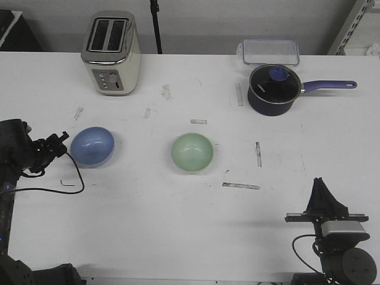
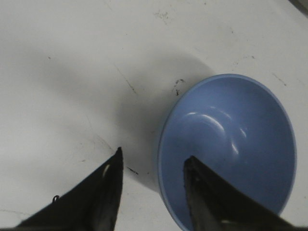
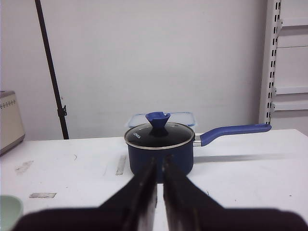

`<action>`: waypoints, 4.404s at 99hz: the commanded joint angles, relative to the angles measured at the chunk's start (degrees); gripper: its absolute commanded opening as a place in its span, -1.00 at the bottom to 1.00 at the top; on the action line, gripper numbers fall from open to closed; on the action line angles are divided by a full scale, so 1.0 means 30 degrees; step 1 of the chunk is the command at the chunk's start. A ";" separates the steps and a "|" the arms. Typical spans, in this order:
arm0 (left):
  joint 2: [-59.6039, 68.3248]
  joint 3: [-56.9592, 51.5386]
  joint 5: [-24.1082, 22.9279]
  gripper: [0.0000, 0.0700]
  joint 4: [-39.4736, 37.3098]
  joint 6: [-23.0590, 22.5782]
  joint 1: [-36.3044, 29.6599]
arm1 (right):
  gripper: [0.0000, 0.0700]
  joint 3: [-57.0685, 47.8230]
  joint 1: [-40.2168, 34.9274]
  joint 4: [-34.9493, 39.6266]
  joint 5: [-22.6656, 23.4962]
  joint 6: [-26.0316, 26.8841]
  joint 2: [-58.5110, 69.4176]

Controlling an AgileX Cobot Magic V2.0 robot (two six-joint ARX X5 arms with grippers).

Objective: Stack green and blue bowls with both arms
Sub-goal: 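Reach the left gripper to the light blue bowl and grasp its rim, then lift the blue bowl with the left gripper and lower it into the green bowl, then open the left gripper and release the blue bowl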

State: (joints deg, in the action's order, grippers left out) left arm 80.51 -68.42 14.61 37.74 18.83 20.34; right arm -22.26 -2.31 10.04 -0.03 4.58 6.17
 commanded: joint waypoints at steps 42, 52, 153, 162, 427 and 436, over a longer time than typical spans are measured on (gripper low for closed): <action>0.3344 -0.0423 0.0102 0.28 -0.0670 -0.0109 -0.0670 | -0.96 -0.0022 -0.0007 -0.0197 0.0007 0.0175 -0.0066; 0.3796 -0.0423 0.0095 0.27 -0.1100 -0.0102 -0.1064 | -0.96 -0.0022 -0.0007 -0.0197 0.0007 0.0175 -0.0066; 0.4626 -0.0423 -0.0051 -1.00 -0.1494 0.0124 -0.2718 | -0.96 -0.0022 -0.0007 -0.0197 0.0007 0.0175 -0.0066; 0.4430 -0.0430 -0.0029 -1.00 -0.1275 0.0576 -0.3184 | -0.96 -0.0022 -0.0007 -0.0197 0.0007 0.0175 -0.0066; 0.8357 -0.6492 -0.0488 -0.60 -0.2747 0.3883 -1.6546 | -0.96 -0.0022 -0.0007 -0.0197 0.0007 0.0175 -0.0066; 0.8306 -0.6492 -0.0488 -0.36 -0.2725 0.3891 -1.6546 | -0.96 -0.0022 -0.0007 -0.0197 0.0007 0.0175 -0.0066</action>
State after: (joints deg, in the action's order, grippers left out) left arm 104.36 -86.19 13.23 29.93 30.98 -29.06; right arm -22.24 -2.31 10.04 -0.03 4.58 6.17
